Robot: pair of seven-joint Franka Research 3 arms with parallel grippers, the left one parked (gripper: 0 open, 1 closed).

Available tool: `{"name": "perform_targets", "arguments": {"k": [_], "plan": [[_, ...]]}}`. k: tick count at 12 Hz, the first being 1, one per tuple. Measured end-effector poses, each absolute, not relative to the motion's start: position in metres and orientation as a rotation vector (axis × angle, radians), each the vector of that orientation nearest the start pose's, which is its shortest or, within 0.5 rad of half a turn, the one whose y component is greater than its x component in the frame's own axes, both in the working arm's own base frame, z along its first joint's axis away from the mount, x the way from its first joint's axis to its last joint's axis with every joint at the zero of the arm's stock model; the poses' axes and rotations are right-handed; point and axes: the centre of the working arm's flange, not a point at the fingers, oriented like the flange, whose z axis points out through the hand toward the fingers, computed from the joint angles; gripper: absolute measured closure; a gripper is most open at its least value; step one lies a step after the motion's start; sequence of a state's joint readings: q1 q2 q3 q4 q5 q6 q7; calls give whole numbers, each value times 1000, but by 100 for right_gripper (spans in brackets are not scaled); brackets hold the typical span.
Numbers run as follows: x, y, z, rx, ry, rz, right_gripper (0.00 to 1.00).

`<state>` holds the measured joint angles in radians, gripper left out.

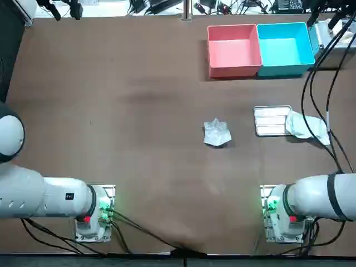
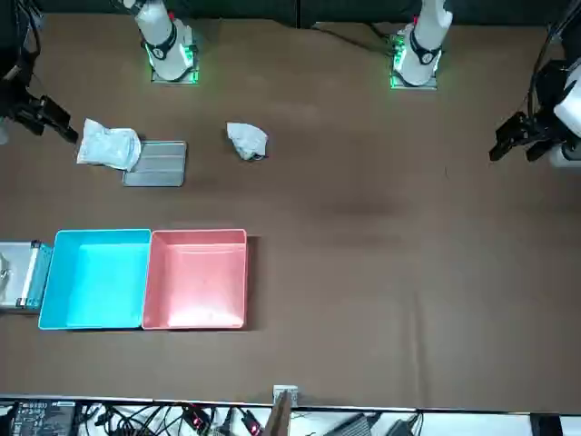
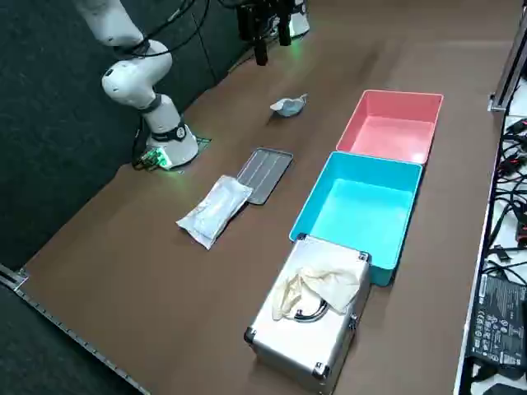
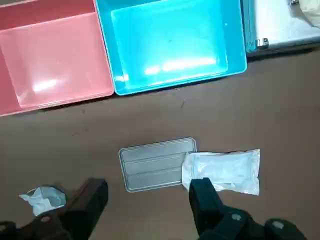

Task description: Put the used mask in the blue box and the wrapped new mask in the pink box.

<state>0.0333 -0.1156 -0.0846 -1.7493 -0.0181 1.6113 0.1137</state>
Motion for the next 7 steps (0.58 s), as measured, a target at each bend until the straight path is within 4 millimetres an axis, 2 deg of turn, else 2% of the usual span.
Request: {"name": "perform_targets", "arguments": {"k": [3,7], "plan": [[518,-28,607,-3139,250,47,0],[529,-1,603,-3111,187,57,0]]}}
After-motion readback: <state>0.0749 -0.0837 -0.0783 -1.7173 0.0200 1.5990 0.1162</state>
